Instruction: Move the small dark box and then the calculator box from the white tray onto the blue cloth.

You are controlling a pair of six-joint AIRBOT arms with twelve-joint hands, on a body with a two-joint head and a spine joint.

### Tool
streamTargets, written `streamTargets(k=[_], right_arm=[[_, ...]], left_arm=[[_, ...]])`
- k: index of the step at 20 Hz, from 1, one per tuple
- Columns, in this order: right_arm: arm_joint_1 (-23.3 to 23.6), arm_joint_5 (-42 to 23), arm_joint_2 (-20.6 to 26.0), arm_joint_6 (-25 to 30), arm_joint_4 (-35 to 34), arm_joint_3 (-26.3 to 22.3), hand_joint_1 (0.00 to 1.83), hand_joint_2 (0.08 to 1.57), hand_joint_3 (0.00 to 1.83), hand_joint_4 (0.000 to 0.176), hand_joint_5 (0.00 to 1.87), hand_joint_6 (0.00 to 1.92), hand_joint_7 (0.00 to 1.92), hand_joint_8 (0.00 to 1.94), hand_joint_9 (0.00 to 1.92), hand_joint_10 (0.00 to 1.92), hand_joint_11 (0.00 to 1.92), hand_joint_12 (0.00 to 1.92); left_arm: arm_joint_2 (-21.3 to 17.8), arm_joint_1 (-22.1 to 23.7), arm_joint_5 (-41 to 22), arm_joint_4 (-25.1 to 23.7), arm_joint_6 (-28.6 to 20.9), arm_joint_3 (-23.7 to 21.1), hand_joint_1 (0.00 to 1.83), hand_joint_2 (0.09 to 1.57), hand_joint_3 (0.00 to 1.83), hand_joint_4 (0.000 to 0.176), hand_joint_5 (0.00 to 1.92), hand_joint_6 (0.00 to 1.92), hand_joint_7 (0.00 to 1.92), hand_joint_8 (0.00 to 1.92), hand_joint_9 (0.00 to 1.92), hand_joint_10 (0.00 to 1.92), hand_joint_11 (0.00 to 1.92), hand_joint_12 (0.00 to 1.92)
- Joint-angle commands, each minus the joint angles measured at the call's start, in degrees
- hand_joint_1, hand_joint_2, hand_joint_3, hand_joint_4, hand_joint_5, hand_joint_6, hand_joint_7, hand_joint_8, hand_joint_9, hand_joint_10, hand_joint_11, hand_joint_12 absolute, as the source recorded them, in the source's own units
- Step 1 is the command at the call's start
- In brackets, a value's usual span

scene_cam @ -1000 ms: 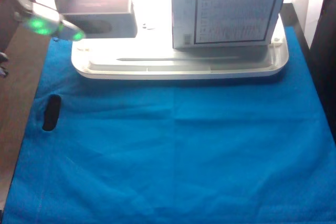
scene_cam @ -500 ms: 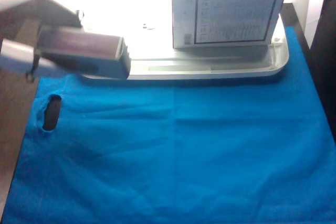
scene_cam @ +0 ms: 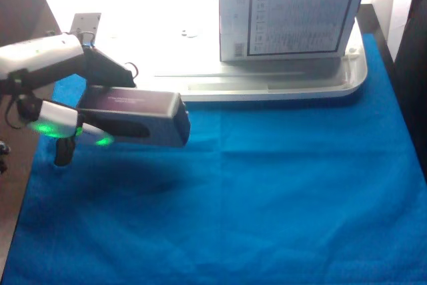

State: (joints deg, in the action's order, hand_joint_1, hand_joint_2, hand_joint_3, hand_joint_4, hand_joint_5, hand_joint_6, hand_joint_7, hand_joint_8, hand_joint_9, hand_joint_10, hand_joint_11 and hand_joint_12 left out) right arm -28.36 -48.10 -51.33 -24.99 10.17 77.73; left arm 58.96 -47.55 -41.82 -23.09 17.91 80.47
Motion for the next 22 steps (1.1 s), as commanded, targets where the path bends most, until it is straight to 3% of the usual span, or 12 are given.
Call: streamTargets(k=[1, 4, 7, 9, 13, 14, 15, 16, 18, 19, 20, 22], right_arm=[[0.55, -6.32, 0.03, 0.37, -2.24, 0.11, 0.45, 0.94, 0.00, 0.076, 0.00, 0.00, 0.05, 0.00, 0.00, 0.00, 0.00, 0.00], [0.56, -6.32, 0.03, 0.38, -2.24, 0.10, 0.44, 0.96, 0.00, 0.087, 0.00, 0.00, 0.04, 0.00, 0.00, 0.00, 0.00, 0.00], [0.56, -6.32, 0.01, 0.38, -2.24, 0.08, 0.45, 0.96, 0.00, 0.073, 0.00, 0.00, 0.03, 0.00, 0.00, 0.00, 0.00, 0.00], [0.56, -6.32, -0.07, 0.38, -2.22, 0.10, 0.45, 0.96, 0.00, 0.074, 0.00, 0.00, 0.04, 0.00, 0.00, 0.00, 0.00, 0.00], [0.57, -6.32, -0.34, 0.38, -2.21, 0.18, 0.46, 0.96, 0.00, 0.072, 0.00, 0.00, 0.05, 0.01, 0.00, 0.00, 0.00, 0.00], [0.57, -6.32, -0.42, 0.38, -2.20, 0.22, 0.46, 0.95, 0.00, 0.074, 0.00, 0.00, 0.07, 0.01, 0.00, 0.00, 0.00, 0.00], [0.57, -6.32, -0.49, 0.38, -2.20, 0.23, 0.46, 0.95, 0.00, 0.074, 0.00, 0.00, 0.07, 0.01, 0.00, 0.00, 0.00, 0.00], [0.57, -6.32, -0.51, 0.38, -2.20, 0.23, 0.46, 0.96, 0.00, 0.073, 0.00, 0.00, 0.07, 0.01, 0.01, 0.00, 0.00, 0.00], [0.57, -6.32, -0.56, 0.38, -2.20, 0.23, 0.45, 0.95, 0.00, 0.076, 0.00, 0.00, 0.08, 0.01, 0.02, 0.01, 0.02, 0.01], [0.57, -6.32, -0.57, 0.38, -2.20, 0.23, 0.45, 0.95, 0.00, 0.076, 0.00, 0.00, 0.08, 0.01, 0.02, 0.01, 0.02, 0.01], [0.57, -6.32, -0.62, 0.38, -2.20, 0.23, 0.43, 0.96, 0.00, 0.074, 0.01, 0.00, 0.10, 0.01, 0.04, 0.01, 0.04, 0.01], [0.57, -6.32, -0.72, 0.38, -2.20, 0.27, 0.43, 0.96, 0.00, 0.073, 0.01, 0.00, 0.09, 0.01, 0.03, 0.01, 0.04, 0.01]], left_arm=[[0.56, 0.33, -4.76, 2.22, -0.25, 0.70, 1.22, 1.14, 0.00, 0.000, 0.83, 1.14, 1.03, 1.00, 0.97, 0.60, 0.61, 1.23], [1.51, 0.30, -4.04, 1.92, -0.28, 1.22, 1.21, 1.15, 0.00, 0.000, 0.80, 1.20, 1.00, 1.02, 1.00, 0.45, 0.55, 1.22], [1.99, -0.19, -3.35, 1.66, -0.29, 1.40, 1.22, 1.15, 0.00, 0.000, 0.82, 1.14, 1.02, 1.02, 1.02, 0.46, 0.55, 1.25], [2.08, -0.47, -3.09, 1.28, -0.47, 1.40, 1.23, 1.14, 0.00, 0.000, 0.82, 1.13, 1.03, 1.01, 1.05, 0.55, 0.63, 1.32], [1.98, -0.44, -2.55, -0.31, -1.38, 1.42, 1.23, 1.15, 0.00, 0.000, 0.81, 1.12, 1.02, 1.06, 0.98, 0.69, 0.57, 1.38], [1.95, -0.44, -2.53, -0.39, -1.47, 1.41, 1.21, 1.16, 0.00, 0.000, 0.78, 1.23, 0.98, 1.07, 0.91, 0.60, 0.53, 1.23], [1.93, -0.42, -2.51, -0.40, -1.48, 1.40, 1.21, 1.16, 0.00, 0.000, 0.78, 1.23, 0.98, 1.07, 0.91, 0.60, 0.53, 1.23], [1.93, -0.42, -2.52, -0.40, -1.49, 1.40, 1.19, 1.18, 0.00, 0.000, 0.76, 1.32, 0.94, 1.06, 0.90, 0.37, 0.51, 1.07], [1.88, -0.41, -2.56, -0.40, -1.52, 1.36, 1.04, 1.00, 0.00, 0.000, 0.67, 0.17, 0.75, 0.06, 0.74, 0.03, 0.32, 0.92], [1.86, -0.40, -2.61, -0.38, -1.58, 1.36, 1.04, 1.00, 0.00, 0.000, 0.67, 0.17, 0.75, 0.06, 0.74, 0.03, 0.32, 0.92], [1.80, -0.40, -2.61, -0.38, -1.68, 1.35, 1.03, 0.97, 0.00, 0.000, 0.57, 0.01, 0.59, 0.00, 0.57, 0.00, 0.19, 1.03], [1.48, -0.40, -2.61, -0.38, -1.75, 1.21, 1.01, 0.96, 0.00, 0.001, 0.51, 0.00, 0.52, 0.00, 0.51, 0.00, 0.18, 1.04]])
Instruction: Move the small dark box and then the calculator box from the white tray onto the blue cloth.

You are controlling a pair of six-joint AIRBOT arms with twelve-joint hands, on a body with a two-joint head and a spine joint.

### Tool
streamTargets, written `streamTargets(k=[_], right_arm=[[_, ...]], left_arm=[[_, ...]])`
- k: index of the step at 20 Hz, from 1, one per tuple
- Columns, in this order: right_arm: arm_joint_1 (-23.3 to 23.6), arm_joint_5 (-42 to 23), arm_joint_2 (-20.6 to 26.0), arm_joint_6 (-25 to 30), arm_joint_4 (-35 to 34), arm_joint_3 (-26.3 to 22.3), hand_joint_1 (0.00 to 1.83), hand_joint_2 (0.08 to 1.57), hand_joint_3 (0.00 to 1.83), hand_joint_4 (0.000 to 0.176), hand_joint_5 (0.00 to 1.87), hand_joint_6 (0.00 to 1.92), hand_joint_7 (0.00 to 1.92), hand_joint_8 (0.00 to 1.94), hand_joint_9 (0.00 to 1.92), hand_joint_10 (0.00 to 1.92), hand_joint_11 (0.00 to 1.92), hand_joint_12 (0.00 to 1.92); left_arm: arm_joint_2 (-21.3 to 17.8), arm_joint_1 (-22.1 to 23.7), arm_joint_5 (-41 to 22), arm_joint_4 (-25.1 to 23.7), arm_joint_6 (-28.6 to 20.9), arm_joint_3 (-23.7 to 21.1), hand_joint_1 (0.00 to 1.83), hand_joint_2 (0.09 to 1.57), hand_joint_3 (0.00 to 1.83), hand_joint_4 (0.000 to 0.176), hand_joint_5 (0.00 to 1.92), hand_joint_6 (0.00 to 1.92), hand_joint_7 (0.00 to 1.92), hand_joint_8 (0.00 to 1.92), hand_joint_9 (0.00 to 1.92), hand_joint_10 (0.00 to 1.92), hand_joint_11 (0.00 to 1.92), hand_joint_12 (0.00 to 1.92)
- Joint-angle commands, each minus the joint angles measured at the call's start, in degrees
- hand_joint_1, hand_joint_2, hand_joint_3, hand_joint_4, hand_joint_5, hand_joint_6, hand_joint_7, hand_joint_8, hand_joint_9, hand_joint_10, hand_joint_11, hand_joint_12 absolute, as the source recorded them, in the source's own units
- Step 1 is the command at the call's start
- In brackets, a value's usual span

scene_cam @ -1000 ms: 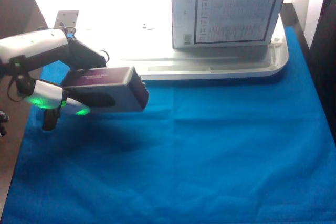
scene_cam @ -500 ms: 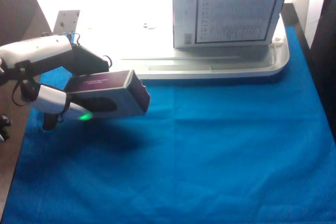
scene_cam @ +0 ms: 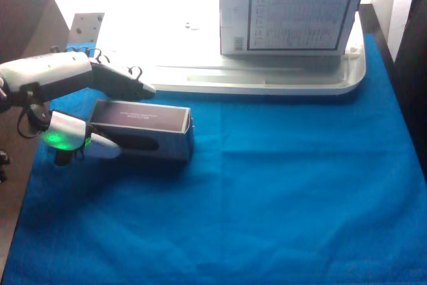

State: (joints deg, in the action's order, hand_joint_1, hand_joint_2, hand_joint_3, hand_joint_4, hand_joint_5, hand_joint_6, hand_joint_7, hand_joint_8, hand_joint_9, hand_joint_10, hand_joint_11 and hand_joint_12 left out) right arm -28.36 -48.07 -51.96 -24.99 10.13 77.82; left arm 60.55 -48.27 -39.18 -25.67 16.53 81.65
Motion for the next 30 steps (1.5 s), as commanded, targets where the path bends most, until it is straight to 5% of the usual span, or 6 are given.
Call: streamTargets(k=[1, 6, 8, 11, 17, 30], right_arm=[[0.57, -6.34, -0.21, 0.38, -2.16, 0.23, 0.45, 0.93, 0.00, 0.082, 0.00, 0.00, 0.08, 0.00, 0.03, 0.00, 0.03, 0.00], [0.57, -6.34, -0.51, 0.38, -2.14, 0.39, 0.41, 0.92, 0.00, 0.093, 0.00, 0.00, 0.06, 0.00, 0.01, 0.00, 0.02, 0.00], [0.57, -6.31, -0.55, 0.38, -2.15, 0.39, 0.40, 0.91, 0.00, 0.081, 0.00, 0.00, 0.04, 0.00, 0.00, 0.00, 0.00, 0.00], [0.58, -6.06, -0.53, 0.53, -2.48, 0.40, 0.45, 0.91, 0.00, 0.104, 0.00, 0.00, 0.05, 0.00, 0.00, 0.00, 0.00, 0.00], [0.62, -4.27, -3.46, 0.56, -3.03, 2.71, 0.46, 0.91, 0.00, 0.110, 0.00, 0.00, 0.04, 0.00, 0.00, 0.00, 0.00, 0.00], [0.74, -2.33, -7.04, 4.28, -3.03, 6.68, 0.63, 0.77, 0.00, 0.008, 0.00, 0.00, 0.05, 0.00, 0.04, 0.01, 0.05, 0.01]], left_arm=[[-0.26, 0.43, -5.28, 2.27, -0.38, 0.03, 1.00, 0.97, 0.00, 0.006, 0.45, 0.00, 0.48, 0.00, 0.46, 0.00, 0.10, 1.15], [-0.89, 0.56, -5.56, 2.32, -0.40, -0.48, 0.99, 0.98, 0.00, 0.000, 0.42, 0.01, 0.50, 0.01, 0.54, 0.03, 0.06, 1.42], [-1.21, 0.55, -5.67, 2.45, -0.49, -0.92, 1.00, 1.00, 0.00, 0.000, 0.43, 0.70, 0.45, 0.94, 0.42, 1.26, 0.23, 1.72], [-2.01, 0.54, -7.58, 2.45, -2.46, -2.10, 0.81, 1.05, 0.00, 0.000, 0.33, 1.68, 0.30, 1.80, 0.34, 1.90, 0.32, 1.91], [-3.52, 1.07, -10.13, 1.84, -2.46, -3.54, 0.70, 1.11, 0.00, 0.000, 0.31, 1.83, 0.37, 1.92, 0.46, 1.92, 0.55, 1.92], [-2.85, 4.64, -7.70, -1.85, -2.35, -2.85, 0.72, 1.04, 0.00, 0.000, 0.26, 1.43, 0.35, 1.44, 0.42, 1.54, 0.35, 1.72]])
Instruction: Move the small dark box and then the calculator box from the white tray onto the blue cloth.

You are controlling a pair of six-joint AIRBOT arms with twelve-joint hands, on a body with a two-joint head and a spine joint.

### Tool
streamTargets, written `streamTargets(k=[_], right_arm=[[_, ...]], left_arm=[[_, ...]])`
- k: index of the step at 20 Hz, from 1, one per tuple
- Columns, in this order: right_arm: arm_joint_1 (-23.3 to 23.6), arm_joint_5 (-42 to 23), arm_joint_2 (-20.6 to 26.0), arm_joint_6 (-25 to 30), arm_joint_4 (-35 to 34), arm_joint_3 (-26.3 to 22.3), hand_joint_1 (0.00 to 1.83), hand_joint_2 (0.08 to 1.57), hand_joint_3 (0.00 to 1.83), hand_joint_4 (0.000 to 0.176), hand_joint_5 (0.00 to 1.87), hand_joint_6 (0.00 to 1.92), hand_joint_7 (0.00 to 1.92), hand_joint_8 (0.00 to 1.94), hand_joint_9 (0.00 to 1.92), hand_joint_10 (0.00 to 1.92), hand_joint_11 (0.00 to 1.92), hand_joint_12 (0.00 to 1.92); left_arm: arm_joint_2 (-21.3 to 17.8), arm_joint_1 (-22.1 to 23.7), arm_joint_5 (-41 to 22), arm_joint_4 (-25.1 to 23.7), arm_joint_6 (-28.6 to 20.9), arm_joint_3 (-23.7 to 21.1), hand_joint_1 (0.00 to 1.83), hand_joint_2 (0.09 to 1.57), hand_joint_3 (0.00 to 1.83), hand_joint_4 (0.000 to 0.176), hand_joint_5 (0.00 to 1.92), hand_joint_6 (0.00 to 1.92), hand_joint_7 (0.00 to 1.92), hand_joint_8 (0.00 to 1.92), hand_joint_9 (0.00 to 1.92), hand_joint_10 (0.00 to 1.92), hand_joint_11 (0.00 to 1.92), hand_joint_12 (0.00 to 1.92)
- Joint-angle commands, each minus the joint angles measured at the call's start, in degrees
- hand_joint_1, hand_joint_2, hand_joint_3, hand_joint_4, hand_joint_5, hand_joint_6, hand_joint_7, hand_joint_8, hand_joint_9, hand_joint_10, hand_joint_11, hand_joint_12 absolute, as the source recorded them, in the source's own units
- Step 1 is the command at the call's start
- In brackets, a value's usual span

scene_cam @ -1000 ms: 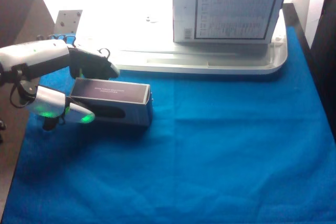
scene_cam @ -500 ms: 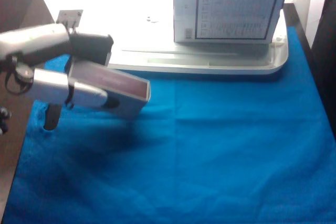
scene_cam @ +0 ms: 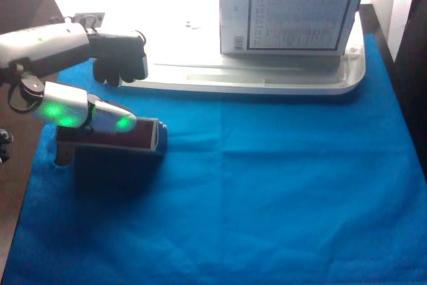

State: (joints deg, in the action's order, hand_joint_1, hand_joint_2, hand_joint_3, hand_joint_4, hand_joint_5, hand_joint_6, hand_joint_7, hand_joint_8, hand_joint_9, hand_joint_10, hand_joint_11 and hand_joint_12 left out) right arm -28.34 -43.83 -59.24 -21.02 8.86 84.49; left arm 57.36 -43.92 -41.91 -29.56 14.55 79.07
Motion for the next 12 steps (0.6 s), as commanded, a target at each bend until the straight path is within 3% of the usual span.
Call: streamTargets(k=[1, 3, 4, 5, 6, 7, 8, 9, 10, 12], right_arm=[[0.72, -6.58, 0.24, 0.30, -1.75, -0.01, 0.65, 0.77, 0.00, 0.010, 0.00, 0.00, 0.06, 0.01, 0.04, 0.00, 0.05, 0.02], [0.73, -6.63, 0.25, 0.30, -1.75, -0.13, 0.66, 0.76, 0.00, 0.003, 0.00, 0.00, 0.07, 0.01, 0.04, 0.00, 0.05, 0.02], [0.73, -6.65, 0.32, 0.30, -1.75, -0.19, 0.67, 0.75, 0.00, 0.005, 0.00, 0.00, 0.08, 0.01, 0.06, 0.01, 0.07, 0.02], [0.73, -6.67, 0.37, 0.30, -1.75, -0.22, 0.69, 0.73, 0.00, 0.012, 0.00, 0.00, 0.08, 0.01, 0.06, 0.01, 0.08, 0.03], [0.72, -6.68, 0.38, 0.30, -1.75, -0.22, 0.68, 0.72, 0.00, 0.003, 0.00, 0.00, 0.08, 0.01, 0.06, 0.01, 0.09, 0.03], [0.72, -6.68, 0.34, 0.30, -1.75, -0.22, 0.70, 0.72, 0.00, 0.001, 0.01, 0.00, 0.10, 0.01, 0.08, 0.01, 0.09, 0.03], [0.72, -6.68, 0.29, 0.30, -1.75, -0.22, 0.70, 0.71, 0.00, 0.000, 0.00, 0.00, 0.08, 0.00, 0.08, 0.01, 0.09, 0.03], [0.72, -6.68, 0.27, 0.30, -1.75, -0.20, 0.71, 0.70, 0.00, 0.004, 0.00, 0.00, 0.07, 0.00, 0.08, 0.01, 0.09, 0.03], [0.72, -6.68, 0.27, 0.30, -1.75, -0.18, 0.71, 0.69, 0.00, 0.011, 0.00, 0.00, 0.06, 0.00, 0.09, 0.01, 0.10, 0.03], [0.72, -6.68, 0.27, 0.30, -1.75, -0.17, 0.74, 0.65, 0.00, 0.027, 0.00, 0.00, 0.07, 0.00, 0.09, 0.01, 0.10, 0.03]], left_arm=[[0.38, 0.22, -4.24, 1.03, -0.53, -0.50, 0.76, 1.04, 0.00, 0.000, 0.25, 1.42, 0.33, 1.41, 0.41, 1.53, 0.37, 1.72], [0.47, -0.10, -3.18, -1.19, -1.88, -0.74, 0.80, 1.02, 0.00, 0.000, 0.24, 1.28, 0.35, 1.27, 0.42, 1.41, 0.38, 1.71], [0.44, -0.25, -3.14, -1.35, -2.10, -0.79, 0.81, 1.00, 0.00, 0.000, 0.24, 1.09, 0.35, 1.10, 0.42, 1.26, 0.38, 1.64], [0.39, -0.28, -3.13, -1.27, -2.10, -0.77, 0.80, 0.99, 0.00, 0.000, 0.19, 0.86, 0.32, 0.83, 0.36, 1.05, 0.23, 1.63], [0.31, -0.28, -3.11, -0.94, -2.10, -0.62, 0.75, 0.99, 0.00, 0.000, 0.16, 0.66, 0.32, 0.57, 0.32, 0.81, 0.14, 1.56], [0.27, -0.26, -3.11, -0.67, -2.10, -0.48, 0.70, 0.97, 0.00, 0.024, 0.14, 0.40, 0.30, 0.27, 0.26, 0.53, 0.03, 1.43], [0.22, -0.24, -3.12, -0.44, -2.10, -0.36, 0.66, 0.97, 0.00, 0.039, 0.16, 0.20, 0.29, 0.09, 0.26, 0.32, 0.00, 1.32], [0.18, -0.23, -3.18, -0.04, -2.05, -0.20, 0.61, 0.95, 0.00, 0.066, 0.16, 0.08, 0.22, 0.02, 0.23, 0.14, 0.00, 1.18], [0.17, -0.21, -3.31, 0.43, -1.86, -0.06, 0.58, 0.95, 0.00, 0.063, 0.15, 0.04, 0.17, 0.00, 0.20, 0.07, 0.00, 1.07], [0.01, -0.16, -3.61, 1.89, -0.89, 0.18, 0.52, 0.93, 0.00, 0.035, 0.03, 0.01, 0.06, 0.00, 0.10, 0.01, 0.00, 0.62]])
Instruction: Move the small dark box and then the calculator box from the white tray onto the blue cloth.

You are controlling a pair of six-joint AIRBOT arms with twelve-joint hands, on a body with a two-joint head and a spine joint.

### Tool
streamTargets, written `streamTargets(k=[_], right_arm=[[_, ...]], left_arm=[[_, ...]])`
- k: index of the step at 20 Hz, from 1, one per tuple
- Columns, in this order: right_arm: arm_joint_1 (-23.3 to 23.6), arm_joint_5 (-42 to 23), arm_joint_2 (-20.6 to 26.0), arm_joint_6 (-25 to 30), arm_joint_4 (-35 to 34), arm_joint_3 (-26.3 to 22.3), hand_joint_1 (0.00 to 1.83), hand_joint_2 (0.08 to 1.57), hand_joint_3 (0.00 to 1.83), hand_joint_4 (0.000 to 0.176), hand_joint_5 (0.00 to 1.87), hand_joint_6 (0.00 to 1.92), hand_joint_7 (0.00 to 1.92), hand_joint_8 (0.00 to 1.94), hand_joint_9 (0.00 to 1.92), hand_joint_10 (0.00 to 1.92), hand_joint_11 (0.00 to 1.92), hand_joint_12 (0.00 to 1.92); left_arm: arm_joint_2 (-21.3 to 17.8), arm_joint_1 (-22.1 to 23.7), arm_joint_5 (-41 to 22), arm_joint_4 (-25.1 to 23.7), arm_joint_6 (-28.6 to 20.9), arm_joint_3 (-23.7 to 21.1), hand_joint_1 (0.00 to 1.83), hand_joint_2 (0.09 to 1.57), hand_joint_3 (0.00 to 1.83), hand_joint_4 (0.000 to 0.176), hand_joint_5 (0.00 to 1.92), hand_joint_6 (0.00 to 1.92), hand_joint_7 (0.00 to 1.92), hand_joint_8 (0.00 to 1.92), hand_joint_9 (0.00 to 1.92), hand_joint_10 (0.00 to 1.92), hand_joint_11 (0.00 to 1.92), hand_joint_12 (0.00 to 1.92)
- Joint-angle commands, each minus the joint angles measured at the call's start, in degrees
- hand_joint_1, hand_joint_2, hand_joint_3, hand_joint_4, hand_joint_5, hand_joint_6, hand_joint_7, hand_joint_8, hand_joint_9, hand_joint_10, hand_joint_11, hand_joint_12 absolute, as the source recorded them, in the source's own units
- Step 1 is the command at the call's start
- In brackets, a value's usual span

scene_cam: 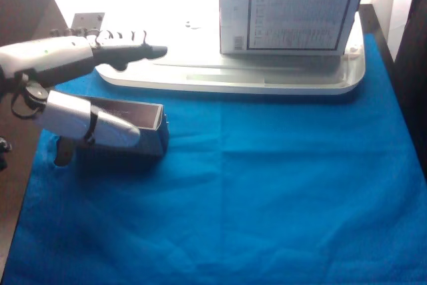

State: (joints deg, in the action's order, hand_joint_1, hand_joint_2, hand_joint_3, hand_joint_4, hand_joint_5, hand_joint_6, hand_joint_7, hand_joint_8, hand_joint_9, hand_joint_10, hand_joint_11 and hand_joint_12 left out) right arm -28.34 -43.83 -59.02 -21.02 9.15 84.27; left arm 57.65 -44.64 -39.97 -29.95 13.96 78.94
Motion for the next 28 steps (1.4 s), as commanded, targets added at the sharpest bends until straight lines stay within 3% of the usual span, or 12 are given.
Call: streamTargets(k=[1, 3, 4, 6, 8, 11, 14, 15, 18, 22, 24, 28], right_arm=[[0.72, -6.67, -0.10, 0.30, -2.04, 0.17, 0.74, 0.62, 0.00, 0.041, 0.00, 0.00, 0.05, 0.00, 0.07, 0.00, 0.08, 0.03], [0.72, -6.64, -0.28, 0.30, -2.04, 0.44, 0.75, 0.58, 0.00, 0.052, 0.01, 0.00, 0.00, 0.00, 0.03, 0.00, 0.10, 0.04], [0.72, -6.61, -0.47, 0.30, -2.04, 0.71, 0.77, 0.58, 0.00, 0.051, 0.02, 0.01, 0.03, 0.01, 0.05, 0.01, 0.12, 0.04], [0.72, -5.59, -1.51, 0.30, -2.04, 1.71, 0.83, 0.64, 0.00, 0.047, 0.00, 0.00, 0.14, 0.01, 0.13, 0.01, 0.10, 0.04], [0.72, -4.77, -3.02, 0.30, -2.03, 3.19, 0.77, 0.63, 0.00, 0.094, 0.01, 0.00, 0.17, 0.01, 0.18, 0.02, 0.22, 0.10], [0.72, -2.82, -5.69, 0.30, -1.61, 5.99, 0.74, 0.68, 0.00, 0.088, 0.06, 0.00, 0.14, 0.00, 0.18, 0.00, 0.08, 0.43], [0.72, 0.11, -8.14, 0.31, -1.29, 8.53, 0.68, 0.64, 0.00, 0.088, 0.11, 0.00, 0.18, 0.00, 0.23, 0.00, 0.01, 0.94], [0.72, 1.11, -8.93, 0.31, -1.29, 9.25, 0.64, 0.65, 0.00, 0.070, 0.12, 0.00, 0.24, 0.01, 0.26, 0.01, 0.00, 1.04], [0.71, 2.86, -10.21, 0.31, -1.37, 10.58, 0.71, 0.72, 0.01, 0.038, 0.16, 0.01, 0.25, 0.00, 0.22, 0.01, 0.00, 0.89], [0.04, 4.32, -11.55, 0.31, -1.91, 12.15, 0.71, 0.75, 0.01, 0.046, 0.19, 0.00, 0.28, 0.00, 0.26, 0.01, 0.00, 0.89], [-0.97, 4.43, -12.58, 0.31, -2.60, 13.10, 0.70, 0.74, 0.00, 0.023, 0.20, 0.00, 0.29, 0.00, 0.26, 0.00, 0.00, 0.83], [-3.81, 4.53, -15.77, 5.16, -2.98, 17.08, 0.71, 0.75, 0.00, 0.030, 0.20, 0.00, 0.26, 0.00, 0.22, 0.00, 0.00, 0.93]], left_arm=[[-0.48, 0.65, -5.86, 3.28, 0.53, 0.33, 0.51, 0.88, 0.00, 0.042, 0.00, 0.00, 0.02, 0.01, 0.04, 0.01, 0.00, 0.35], [-0.77, 1.22, -6.37, 4.12, 1.26, 0.33, 0.45, 0.86, 0.00, 0.078, 0.00, 0.00, 0.00, 0.00, 0.00, 0.00, 0.00, 0.18], [-0.92, 1.76, -6.54, 4.35, 1.69, 0.26, 0.45, 0.87, 0.00, 0.065, 0.00, 0.00, 0.00, 0.00, 0.00, 0.00, 0.00, 0.17], [-1.14, 2.69, -6.90, 4.43, 2.08, 0.17, 0.46, 0.84, 0.00, 0.115, 0.00, 0.00, 0.00, 0.00, 0.00, 0.00, 0.00, 0.07], [-1.17, 3.09, -7.32, 4.44, 2.22, 0.20, 0.49, 0.82, 0.00, 0.127, 0.00, 0.00, 0.00, 0.00, 0.00, 0.00, 0.00, 0.02], [-0.98, 4.62, -7.76, 4.32, 2.72, 0.24, 0.49, 0.83, 0.00, 0.149, 0.00, 0.00, 0.00, 0.00, 0.00, 0.00, 0.00, 0.00], [-0.30, 6.37, -7.79, 3.53, 3.22, 0.34, 0.46, 0.83, 0.00, 0.118, 0.00, 0.00, 0.00, 0.00, 0.00, 0.00, 0.03, 0.02], [-0.16, 6.61, -7.87, 3.40, 3.22, 0.34, 0.46, 0.88, 0.00, 0.094, 0.00, 0.00, 0.00, 0.00, 0.00, 0.00, 0.01, 0.29], [0.02, 7.23, -8.37, 3.32, 3.22, 0.31, 0.49, 0.87, 0.00, 0.086, 0.00, 0.00, 0.00, 0.00, 0.03, 0.01, 0.00, 0.67], [-0.03, 7.26, -8.98, 3.36, 3.21, 0.26, 0.38, 0.88, 0.00, 0.076, 0.00, 0.00, 0.00, 0.00, 0.03, 0.00, 0.00, 0.60], [0.16, 7.27, -9.17, 3.37, 3.21, 0.24, 0.32, 0.88, 0.00, 0.056, 0.00, 0.00, 0.00, 0.00, 0.05, 0.00, 0.00, 0.77], [0.24, 7.47, -9.31, 3.36, 3.21, 0.34, 0.30, 0.90, 0.00, 0.064, 0.00, 0.00, 0.00, 0.00, 0.04, 0.01, 0.00, 0.91]])
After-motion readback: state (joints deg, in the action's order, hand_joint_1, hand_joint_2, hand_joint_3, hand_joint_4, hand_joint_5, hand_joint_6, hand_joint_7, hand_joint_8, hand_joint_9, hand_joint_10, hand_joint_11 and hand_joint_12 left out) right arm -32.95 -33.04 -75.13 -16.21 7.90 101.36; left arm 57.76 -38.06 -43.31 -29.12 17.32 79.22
